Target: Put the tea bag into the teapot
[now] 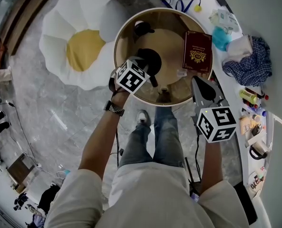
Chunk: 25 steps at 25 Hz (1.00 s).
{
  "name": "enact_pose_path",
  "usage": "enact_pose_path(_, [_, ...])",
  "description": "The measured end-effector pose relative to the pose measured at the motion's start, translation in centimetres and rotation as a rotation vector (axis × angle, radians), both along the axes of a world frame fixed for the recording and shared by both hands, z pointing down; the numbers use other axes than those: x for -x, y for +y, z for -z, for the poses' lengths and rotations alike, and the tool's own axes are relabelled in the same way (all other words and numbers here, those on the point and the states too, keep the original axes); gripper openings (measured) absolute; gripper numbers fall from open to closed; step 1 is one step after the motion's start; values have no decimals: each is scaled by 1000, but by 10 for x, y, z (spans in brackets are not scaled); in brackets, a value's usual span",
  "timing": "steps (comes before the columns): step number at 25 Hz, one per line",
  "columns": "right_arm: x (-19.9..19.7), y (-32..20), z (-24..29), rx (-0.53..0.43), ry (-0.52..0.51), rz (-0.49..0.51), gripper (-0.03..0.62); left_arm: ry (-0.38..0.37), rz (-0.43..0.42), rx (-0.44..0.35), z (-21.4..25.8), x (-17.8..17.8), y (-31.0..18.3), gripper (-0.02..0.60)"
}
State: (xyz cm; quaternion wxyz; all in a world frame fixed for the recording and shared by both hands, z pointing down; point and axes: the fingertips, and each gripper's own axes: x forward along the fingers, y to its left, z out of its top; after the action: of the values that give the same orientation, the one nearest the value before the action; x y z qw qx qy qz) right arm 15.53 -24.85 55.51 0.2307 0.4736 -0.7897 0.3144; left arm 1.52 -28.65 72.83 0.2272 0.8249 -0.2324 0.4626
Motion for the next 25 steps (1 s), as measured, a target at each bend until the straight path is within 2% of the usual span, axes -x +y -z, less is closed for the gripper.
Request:
enact_pose_path(7, [9,5,19,-38,-3,9,8,39,23,-46,27,7,0,55])
enact_pose_path(12, [18,13,43,-82,-1,12,7,69,50,-108,63,14,2,54])
enact_pose_path(25, [34,45,147,-269,18,2,8,221,169,-307,211,38,34,52])
